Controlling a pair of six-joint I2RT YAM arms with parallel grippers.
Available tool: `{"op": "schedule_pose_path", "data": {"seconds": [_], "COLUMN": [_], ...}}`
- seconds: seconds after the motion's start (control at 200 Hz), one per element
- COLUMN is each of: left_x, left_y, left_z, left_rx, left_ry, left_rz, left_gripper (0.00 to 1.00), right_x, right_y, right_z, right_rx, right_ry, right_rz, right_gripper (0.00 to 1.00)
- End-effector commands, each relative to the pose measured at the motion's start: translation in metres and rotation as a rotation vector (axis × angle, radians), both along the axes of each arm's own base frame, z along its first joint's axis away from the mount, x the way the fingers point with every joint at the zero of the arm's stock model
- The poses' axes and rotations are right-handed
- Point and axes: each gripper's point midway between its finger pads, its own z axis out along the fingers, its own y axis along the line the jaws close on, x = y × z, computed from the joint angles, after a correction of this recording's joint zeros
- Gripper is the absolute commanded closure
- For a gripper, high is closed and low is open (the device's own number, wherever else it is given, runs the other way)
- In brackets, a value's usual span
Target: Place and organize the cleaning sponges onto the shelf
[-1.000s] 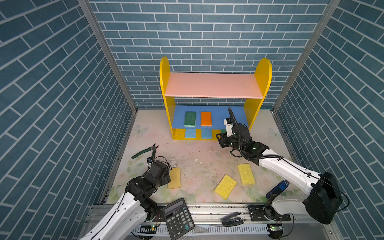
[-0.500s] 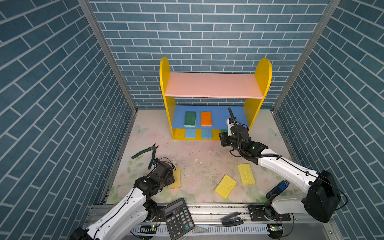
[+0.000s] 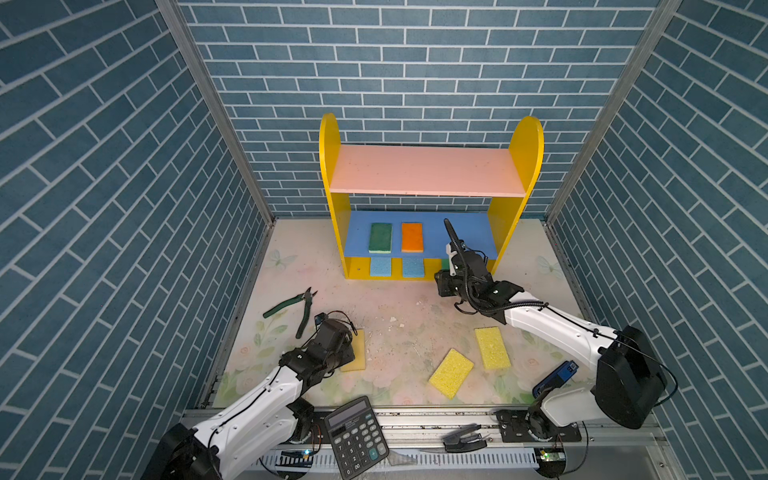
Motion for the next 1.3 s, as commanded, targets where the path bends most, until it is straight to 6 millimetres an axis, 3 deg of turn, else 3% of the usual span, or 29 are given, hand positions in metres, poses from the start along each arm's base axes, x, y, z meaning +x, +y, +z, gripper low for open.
{"op": "schedule_pose_path", "data": {"seconds": [0.0, 0.18, 0.305, 0.52, 0.63, 0.815, 1.015, 1.14, 1.29], "left_x": [0.015, 0.033, 0.046, 0.069, 0.074, 0.076, 0.075, 0.074, 0.074], "left_y": [-0.012, -0.028, -0.04, -0.07, -0.075, -0.075, -0.068, -0.067, -0.067], "left_z": [0.012, 0.041, 0.068, 0.132, 0.155, 0.176, 0.181, 0.178, 0.183], "left_rx": [-0.052, -0.106, -0.16, -0.326, -0.399, -0.443, -0.446, -0.438, -0.444], "left_ry": [-0.047, -0.102, -0.161, -0.355, -0.443, -0.519, -0.543, -0.533, -0.547], "left_rz": [-0.002, -0.025, -0.04, -0.11, -0.111, -0.104, -0.077, -0.071, -0.075], "left_gripper": [0.7, 0.83, 0.89, 0.92, 0.92, 0.92, 0.92, 0.92, 0.92], "right_x": [0.008, 0.007, -0.013, -0.024, -0.033, -0.055, -0.072, -0.072, -0.072], "right_y": [0.007, 0.013, 0.055, 0.084, 0.099, 0.13, 0.158, 0.161, 0.152], "right_z": [0.018, 0.016, 0.031, 0.033, 0.039, 0.049, 0.04, 0.038, 0.046], "right_rx": [0.043, 0.064, 0.18, 0.272, 0.331, 0.469, 0.596, 0.602, 0.543], "right_ry": [-0.008, 0.009, -0.001, 0.057, 0.097, 0.156, 0.238, 0.242, 0.194], "right_rz": [-0.011, 0.019, 0.262, 0.391, 0.454, 0.575, 0.625, 0.614, 0.605], "right_gripper": [0.61, 0.61, 0.61, 0.54, 0.49, 0.44, 0.44, 0.42, 0.42]}}
